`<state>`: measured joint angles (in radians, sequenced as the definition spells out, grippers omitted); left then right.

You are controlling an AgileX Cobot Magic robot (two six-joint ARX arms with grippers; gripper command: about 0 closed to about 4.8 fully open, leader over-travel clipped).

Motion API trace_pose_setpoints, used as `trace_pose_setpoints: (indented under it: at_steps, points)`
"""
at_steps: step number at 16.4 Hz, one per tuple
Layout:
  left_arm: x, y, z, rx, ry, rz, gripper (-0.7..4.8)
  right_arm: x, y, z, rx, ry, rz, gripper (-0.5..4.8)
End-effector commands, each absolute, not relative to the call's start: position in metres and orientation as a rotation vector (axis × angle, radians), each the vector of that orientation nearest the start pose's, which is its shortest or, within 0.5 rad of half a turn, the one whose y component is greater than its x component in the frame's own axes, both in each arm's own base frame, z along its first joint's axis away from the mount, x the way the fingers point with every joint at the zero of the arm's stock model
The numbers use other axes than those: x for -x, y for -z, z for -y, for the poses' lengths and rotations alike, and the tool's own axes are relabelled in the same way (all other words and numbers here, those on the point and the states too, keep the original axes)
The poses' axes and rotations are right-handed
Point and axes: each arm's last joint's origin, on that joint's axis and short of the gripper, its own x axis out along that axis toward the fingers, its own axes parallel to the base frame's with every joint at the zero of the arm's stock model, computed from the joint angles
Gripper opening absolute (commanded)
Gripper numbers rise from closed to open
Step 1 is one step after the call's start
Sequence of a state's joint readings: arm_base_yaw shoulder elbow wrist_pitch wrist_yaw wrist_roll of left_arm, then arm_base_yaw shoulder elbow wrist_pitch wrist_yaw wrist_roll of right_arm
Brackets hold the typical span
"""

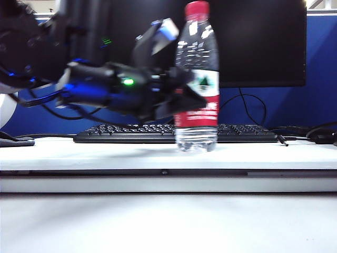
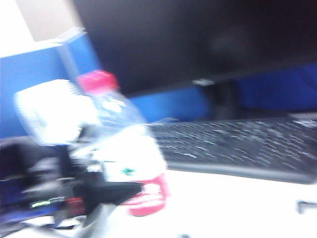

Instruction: Unscrew the cap from the plastic bottle on the table.

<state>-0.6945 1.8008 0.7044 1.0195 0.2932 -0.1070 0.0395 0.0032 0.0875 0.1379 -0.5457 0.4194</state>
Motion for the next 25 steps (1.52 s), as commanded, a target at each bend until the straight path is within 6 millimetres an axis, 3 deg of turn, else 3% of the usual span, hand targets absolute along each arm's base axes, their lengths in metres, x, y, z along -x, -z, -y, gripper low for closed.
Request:
trace_pose_setpoints:
  at_steps: [1,2,5,9,11,14,22,25]
  points:
    - [-0.269,-0.165,0.206,0.118,1.145,-0.148,-0.05,-0.077,-0.230,-0.021,-0.348,-0.651,0.115,2.32]
    - [-0.269,-0.164,0.204,0.107,1.187,-0.153,-0.05,-0.076,-0.241,-0.023,-0.343,-0.689,0.104,2.55]
    - [-0.265,-0.160,0.208,0.071,1.234,-0.170,-0.05,-0.085,-0.261,-0.035,-0.302,-0.835,0.030,2.56]
    - [-0.265,-0.160,0.208,0.069,1.232,-0.176,-0.04,-0.125,-0.288,-0.072,-0.155,-0.973,-0.179,2.58]
    - [-0.265,-0.160,0.208,0.069,1.233,-0.176,-0.05,-0.139,-0.302,-0.090,-0.076,-0.871,-0.163,3.46]
    - [-0.265,-0.157,0.208,0.025,1.234,-0.175,-0.04,-0.154,-0.320,-0.104,-0.041,-0.857,-0.091,3.47]
    - [-0.264,-0.150,0.207,-0.044,1.220,-0.207,-0.05,-0.188,-0.311,-0.125,-0.044,-0.851,-0.049,3.46]
    - [-0.264,-0.150,0.207,-0.044,1.220,-0.208,-0.05,-0.195,-0.308,-0.134,-0.046,-0.850,-0.037,3.04]
